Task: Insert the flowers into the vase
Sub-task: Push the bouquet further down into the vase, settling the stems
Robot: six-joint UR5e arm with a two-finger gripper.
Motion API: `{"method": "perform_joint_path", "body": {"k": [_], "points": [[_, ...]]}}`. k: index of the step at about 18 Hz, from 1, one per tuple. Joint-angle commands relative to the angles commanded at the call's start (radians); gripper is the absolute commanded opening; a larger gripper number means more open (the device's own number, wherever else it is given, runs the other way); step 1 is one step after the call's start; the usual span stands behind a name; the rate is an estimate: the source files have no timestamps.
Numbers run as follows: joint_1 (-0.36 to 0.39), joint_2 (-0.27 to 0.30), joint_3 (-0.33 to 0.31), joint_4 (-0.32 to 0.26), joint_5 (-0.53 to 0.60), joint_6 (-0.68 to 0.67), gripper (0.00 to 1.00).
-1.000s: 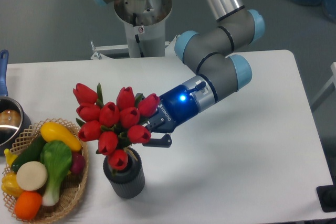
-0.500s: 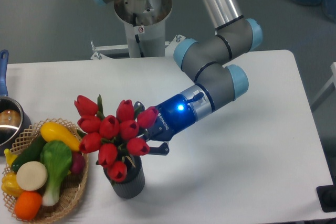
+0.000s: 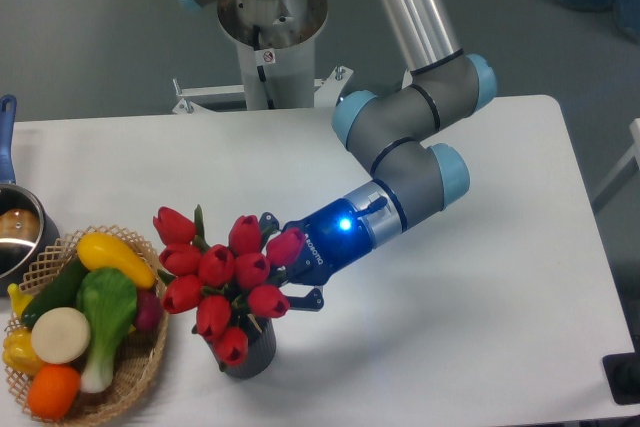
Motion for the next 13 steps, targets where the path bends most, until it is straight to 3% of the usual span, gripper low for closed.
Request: {"method": "perform_joint_path", "body": {"k": [13], "points": [[0.002, -0.008, -0.045, 0.0, 0.002, 0.08, 0.15]]}}
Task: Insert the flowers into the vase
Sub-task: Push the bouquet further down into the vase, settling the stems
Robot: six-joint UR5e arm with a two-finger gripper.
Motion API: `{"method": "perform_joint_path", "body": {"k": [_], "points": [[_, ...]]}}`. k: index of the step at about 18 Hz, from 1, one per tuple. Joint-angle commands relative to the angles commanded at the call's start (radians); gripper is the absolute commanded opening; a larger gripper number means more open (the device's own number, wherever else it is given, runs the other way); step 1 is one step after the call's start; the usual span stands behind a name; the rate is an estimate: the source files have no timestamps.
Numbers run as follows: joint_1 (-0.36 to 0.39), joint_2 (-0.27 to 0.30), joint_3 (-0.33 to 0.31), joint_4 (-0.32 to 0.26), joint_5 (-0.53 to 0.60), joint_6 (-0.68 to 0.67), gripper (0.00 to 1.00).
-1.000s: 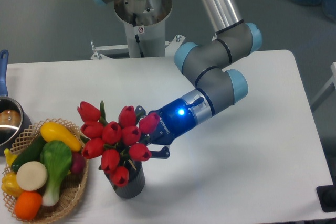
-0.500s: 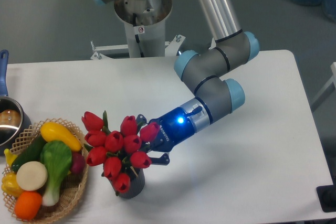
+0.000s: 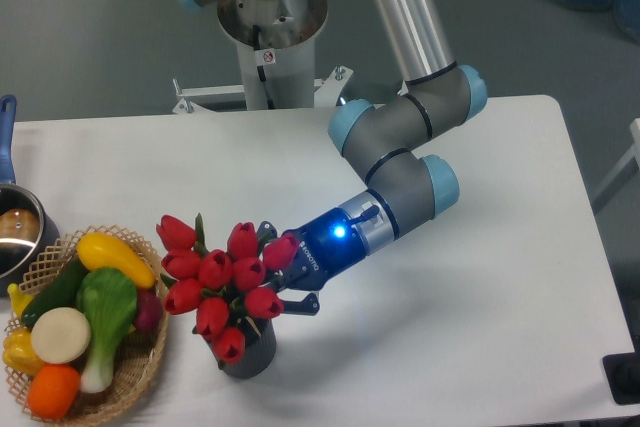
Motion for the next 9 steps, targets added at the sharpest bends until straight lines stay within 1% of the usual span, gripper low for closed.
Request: {"method": "perform_joint_path", "body": {"k": [9], "points": [[-0.002, -0.008, -0.011, 0.0, 0.008, 0.034, 0.15]]}}
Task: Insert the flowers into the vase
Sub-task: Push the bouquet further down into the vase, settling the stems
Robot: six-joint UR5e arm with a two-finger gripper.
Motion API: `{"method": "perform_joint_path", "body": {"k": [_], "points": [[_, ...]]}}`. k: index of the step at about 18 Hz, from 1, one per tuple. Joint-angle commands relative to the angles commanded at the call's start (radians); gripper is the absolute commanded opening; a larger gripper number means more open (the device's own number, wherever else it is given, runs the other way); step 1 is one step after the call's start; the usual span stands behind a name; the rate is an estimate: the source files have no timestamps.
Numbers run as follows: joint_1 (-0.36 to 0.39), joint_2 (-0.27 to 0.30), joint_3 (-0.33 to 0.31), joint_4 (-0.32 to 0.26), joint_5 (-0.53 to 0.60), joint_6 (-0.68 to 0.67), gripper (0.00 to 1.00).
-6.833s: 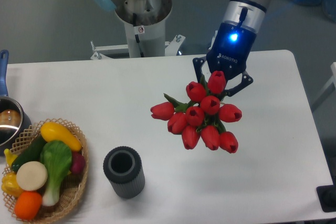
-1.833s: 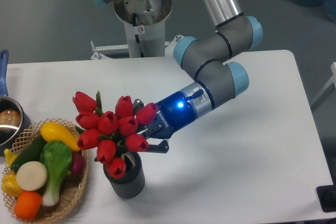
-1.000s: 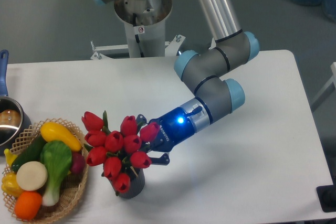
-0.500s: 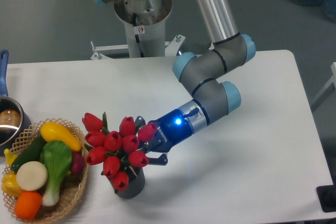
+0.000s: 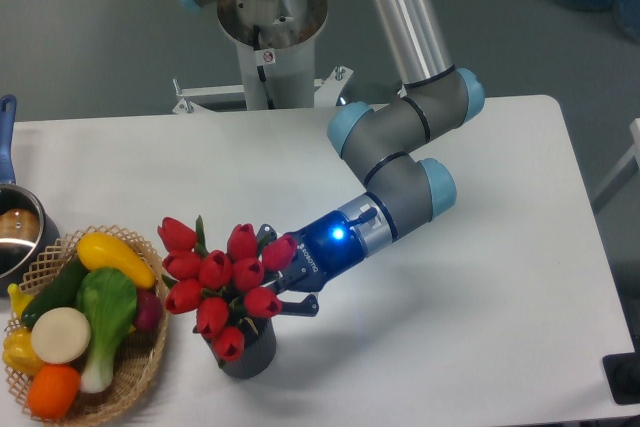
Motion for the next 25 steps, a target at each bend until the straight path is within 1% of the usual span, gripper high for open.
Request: {"method": "perform_joint_path", "body": {"k": [6, 17, 25], "points": [[0.0, -0.009, -0.017, 0.0, 0.003, 0.035, 0.15], [0.0, -0.015, -0.02, 0.002, 0.005, 0.061, 0.16], [0.0, -0.015, -0.018, 0.002, 0.005, 0.064, 0.27]]}}
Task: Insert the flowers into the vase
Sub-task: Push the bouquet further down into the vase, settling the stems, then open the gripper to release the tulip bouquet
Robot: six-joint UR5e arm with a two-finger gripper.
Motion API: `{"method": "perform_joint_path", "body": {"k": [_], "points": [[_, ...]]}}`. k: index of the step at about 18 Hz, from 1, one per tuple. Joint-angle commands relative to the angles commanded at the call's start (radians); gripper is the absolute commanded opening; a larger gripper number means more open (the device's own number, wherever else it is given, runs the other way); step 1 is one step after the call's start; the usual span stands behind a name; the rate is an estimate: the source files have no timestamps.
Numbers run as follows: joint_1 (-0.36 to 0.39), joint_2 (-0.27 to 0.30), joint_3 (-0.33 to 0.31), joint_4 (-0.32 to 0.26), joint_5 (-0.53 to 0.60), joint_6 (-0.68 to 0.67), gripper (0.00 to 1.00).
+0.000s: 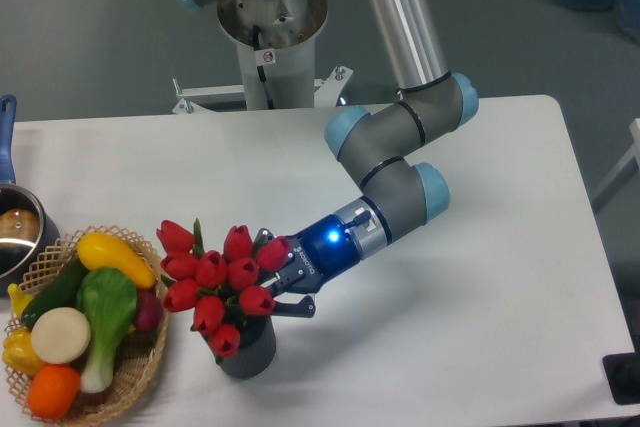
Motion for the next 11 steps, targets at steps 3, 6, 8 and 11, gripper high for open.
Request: {"method": "perform_joint_path", "body": {"k": [3, 6, 8, 11], "points": [[0.002, 0.0, 0.0, 0.0, 0.0, 0.0, 0.28], [0.0, 0.0, 0.0, 0.0, 0.0, 0.003, 0.33], [0.0, 0.0, 0.002, 0.0, 0.0, 0.005, 0.35], [0.002, 0.0, 0.0, 0.0, 0.0, 0.005, 0.37]]}}
